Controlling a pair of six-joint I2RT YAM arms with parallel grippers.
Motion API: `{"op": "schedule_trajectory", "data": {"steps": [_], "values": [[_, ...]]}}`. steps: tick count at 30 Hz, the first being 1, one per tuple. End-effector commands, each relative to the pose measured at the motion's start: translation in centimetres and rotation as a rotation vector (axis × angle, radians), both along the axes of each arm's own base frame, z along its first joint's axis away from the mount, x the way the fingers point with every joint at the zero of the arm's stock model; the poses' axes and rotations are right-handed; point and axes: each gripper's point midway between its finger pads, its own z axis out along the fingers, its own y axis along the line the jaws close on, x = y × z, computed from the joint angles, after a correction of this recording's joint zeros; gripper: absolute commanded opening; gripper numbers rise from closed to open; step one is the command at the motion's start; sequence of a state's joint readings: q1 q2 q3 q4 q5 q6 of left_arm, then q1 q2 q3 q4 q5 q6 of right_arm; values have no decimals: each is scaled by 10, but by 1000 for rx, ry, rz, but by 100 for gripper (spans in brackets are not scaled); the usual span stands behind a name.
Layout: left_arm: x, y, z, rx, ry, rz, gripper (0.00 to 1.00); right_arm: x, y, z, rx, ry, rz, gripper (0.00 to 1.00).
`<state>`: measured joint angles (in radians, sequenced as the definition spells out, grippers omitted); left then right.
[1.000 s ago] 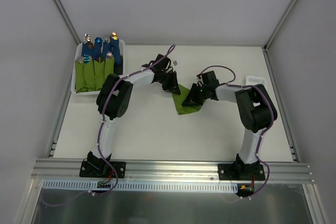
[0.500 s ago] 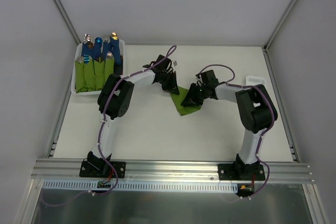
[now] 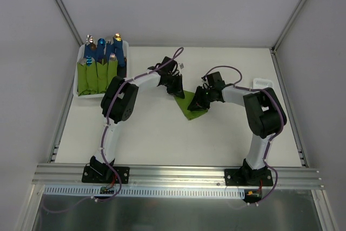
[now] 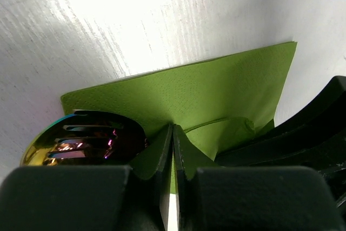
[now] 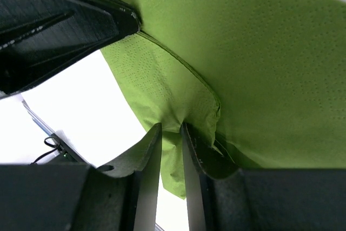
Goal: Place the utensils on the paper napkin and roll it up
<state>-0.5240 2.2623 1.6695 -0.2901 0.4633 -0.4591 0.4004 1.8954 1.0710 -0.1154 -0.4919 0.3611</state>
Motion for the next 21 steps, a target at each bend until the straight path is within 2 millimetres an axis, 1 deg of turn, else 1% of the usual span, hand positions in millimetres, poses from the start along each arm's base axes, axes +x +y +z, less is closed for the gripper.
{"op": "schedule_trajectory", "data": {"steps": [1, 2, 4, 5, 7, 9, 12, 18, 19, 21], "values": [[6, -7, 47, -16, -129, -51, 5, -27, -25, -34, -149, 109, 13, 26], [5, -9, 52, -20, -142, -63, 6, -28, -24, -35, -151, 111, 15, 25], [1, -13, 70, -43, -177, -89, 6, -27, -24, -36, -148, 115, 13, 25], [-4, -19, 74, -51, -185, -109, 6, -27, -24, -36, -148, 118, 14, 25], [-10, -21, 79, -57, -190, -121, 7, -28, -24, -37, -149, 118, 14, 25], [-15, -26, 80, -65, -186, -138, 7, -28, -24, -37, -149, 117, 15, 25], [-22, -31, 70, -66, -155, -151, 7, -27, -23, -36, -147, 117, 14, 25], [-24, -24, 37, -20, -85, -118, 5, -27, -24, -36, -149, 116, 10, 25], [-26, -23, 28, -10, -64, -116, 4, -26, -24, -35, -146, 114, 11, 25], [-26, -21, 20, 1, -43, -104, 3, -27, -24, -34, -146, 114, 10, 24]]}}
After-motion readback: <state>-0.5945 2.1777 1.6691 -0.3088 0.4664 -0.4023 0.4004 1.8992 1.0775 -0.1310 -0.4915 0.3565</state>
